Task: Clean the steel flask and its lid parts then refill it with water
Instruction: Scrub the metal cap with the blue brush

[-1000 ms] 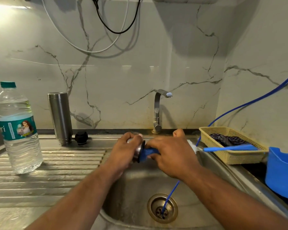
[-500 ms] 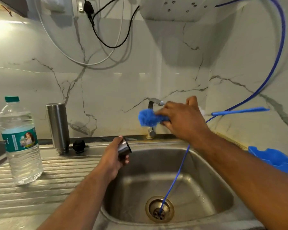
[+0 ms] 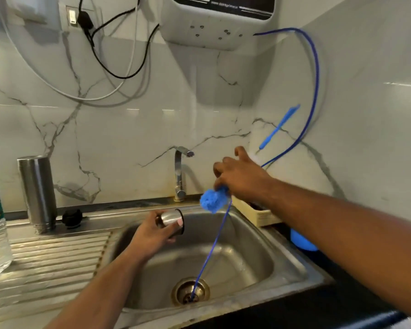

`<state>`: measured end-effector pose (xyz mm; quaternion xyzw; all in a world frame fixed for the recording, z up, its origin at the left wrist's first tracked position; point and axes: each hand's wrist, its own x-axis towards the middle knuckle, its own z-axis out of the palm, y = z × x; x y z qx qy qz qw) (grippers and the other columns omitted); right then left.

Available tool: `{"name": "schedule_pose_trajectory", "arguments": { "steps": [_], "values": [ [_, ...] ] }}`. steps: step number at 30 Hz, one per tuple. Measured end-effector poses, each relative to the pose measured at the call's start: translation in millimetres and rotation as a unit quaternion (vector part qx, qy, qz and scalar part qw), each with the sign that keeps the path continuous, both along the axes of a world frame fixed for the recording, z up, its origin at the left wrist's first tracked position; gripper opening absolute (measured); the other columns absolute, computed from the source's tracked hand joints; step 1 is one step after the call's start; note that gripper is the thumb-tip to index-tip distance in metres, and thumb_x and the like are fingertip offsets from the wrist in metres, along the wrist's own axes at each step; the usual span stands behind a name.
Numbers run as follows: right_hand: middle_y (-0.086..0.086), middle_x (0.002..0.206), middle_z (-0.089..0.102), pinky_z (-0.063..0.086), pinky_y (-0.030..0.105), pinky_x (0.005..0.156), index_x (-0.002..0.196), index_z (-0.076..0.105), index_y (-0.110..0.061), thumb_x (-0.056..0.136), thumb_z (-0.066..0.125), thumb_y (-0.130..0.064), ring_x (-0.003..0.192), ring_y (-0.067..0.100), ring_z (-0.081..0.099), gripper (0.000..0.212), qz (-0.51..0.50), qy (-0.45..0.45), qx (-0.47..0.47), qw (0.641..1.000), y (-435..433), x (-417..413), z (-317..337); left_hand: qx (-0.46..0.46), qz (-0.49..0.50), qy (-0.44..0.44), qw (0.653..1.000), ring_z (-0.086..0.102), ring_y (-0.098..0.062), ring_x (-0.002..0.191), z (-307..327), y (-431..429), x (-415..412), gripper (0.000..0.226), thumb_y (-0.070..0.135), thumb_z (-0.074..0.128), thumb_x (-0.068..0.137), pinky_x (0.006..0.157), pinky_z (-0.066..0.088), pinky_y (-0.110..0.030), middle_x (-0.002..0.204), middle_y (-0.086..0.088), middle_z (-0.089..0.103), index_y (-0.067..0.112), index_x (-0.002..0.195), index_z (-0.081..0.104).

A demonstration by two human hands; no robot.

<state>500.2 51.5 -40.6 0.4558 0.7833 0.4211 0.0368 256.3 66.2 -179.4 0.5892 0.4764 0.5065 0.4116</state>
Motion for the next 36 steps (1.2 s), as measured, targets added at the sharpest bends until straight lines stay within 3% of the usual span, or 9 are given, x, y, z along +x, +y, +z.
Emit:
{"name": "schedule_pose_trajectory", "arguments": {
  "steps": [5,8,11,14,19,24,28,36],
  "values": [
    [-0.011,0.116,0.06,0.022,0.059,0.107,0.118,0.068,-0.046,0.089,0.069,-0.029,0.115,0.02,0.054,0.034,-0.086,-0.109,0.015,0.99,-25,62,60,0.023,-0.022,0.01,0.999,0.072,-0.025,0.093,10,2,34,0.046,0.02,0.079,0.086,0.067,0.061,-0.03,0.109,-0.011,0.068,0.015,0.124,0.053],
    [-0.012,0.12,0.06,0.021,0.06,0.111,0.121,0.065,-0.048,0.09,0.067,-0.033,0.12,0.017,0.052,0.035,-0.148,-0.149,-0.005,0.978,-44,95,78,0.025,-0.039,0.05,0.998,0.073,-0.023,0.082,12,5,54,0.049,0.026,0.083,0.083,0.07,0.062,-0.036,0.103,-0.01,0.07,0.018,0.121,0.054],
    [-0.014,0.121,0.06,0.018,0.061,0.114,0.121,0.064,-0.049,0.089,0.07,-0.037,0.122,0.014,0.05,0.035,-0.195,-0.162,-0.044,0.966,-53,122,79,-0.009,-0.053,0.047,0.997,0.073,-0.026,0.073,7,8,71,0.06,0.039,0.088,0.073,0.083,0.062,-0.05,0.089,-0.011,0.073,0.019,0.119,0.056],
    [-0.015,0.121,0.061,0.013,0.064,0.115,0.12,0.065,-0.048,0.088,0.073,-0.036,0.124,0.013,0.049,0.035,-0.232,-0.148,-0.081,0.958,-55,141,67,-0.017,-0.052,0.03,0.998,0.073,-0.025,0.077,-6,8,86,0.046,0.031,0.084,0.082,0.08,0.063,-0.046,0.097,-0.013,0.072,0.019,0.119,0.058],
    [-0.014,0.12,0.064,0.009,0.062,0.116,0.121,0.065,-0.044,0.089,0.073,-0.032,0.122,0.011,0.05,0.035,-0.232,-0.118,-0.105,0.96,-44,157,33,-0.063,-0.102,0.083,0.989,0.075,-0.025,0.078,-36,10,77,0.049,0.035,0.088,0.078,0.076,0.064,-0.042,0.097,-0.015,0.075,0.02,0.117,0.061],
    [-0.011,0.115,0.066,0.004,0.065,0.118,0.121,0.065,-0.042,0.086,0.075,-0.032,0.123,0.014,0.051,0.037,-0.24,-0.107,-0.143,0.954,-30,171,10,-0.052,-0.128,0.136,0.981,0.075,-0.026,0.081,-43,14,64,0.05,0.039,0.087,0.076,0.072,0.063,-0.035,0.096,-0.014,0.075,0.023,0.115,0.061],
    [-0.013,0.128,0.064,-0.005,0.067,0.117,0.138,0.052,-0.045,0.088,0.07,-0.045,0.129,0.012,0.047,0.053,-0.228,-0.137,-0.158,0.951,-31,175,7,-0.041,-0.133,0.134,0.981,0.076,-0.026,0.083,-45,18,64,0.052,0.042,0.086,0.076,0.074,0.063,-0.036,0.098,-0.012,0.075,0.024,0.117,0.06],
    [-0.011,0.152,0.046,-0.009,0.066,0.119,0.146,0.043,-0.047,0.082,0.073,-0.058,0.145,0.018,0.031,0.072,-0.215,-0.158,-0.178,0.947,-31,170,21,-0.035,-0.125,0.116,0.985,0.074,-0.023,0.081,-42,17,65,0.051,0.04,0.084,0.078,0.075,0.063,-0.034,0.101,-0.012,0.073,0.023,0.119,0.059]
  ]
}}
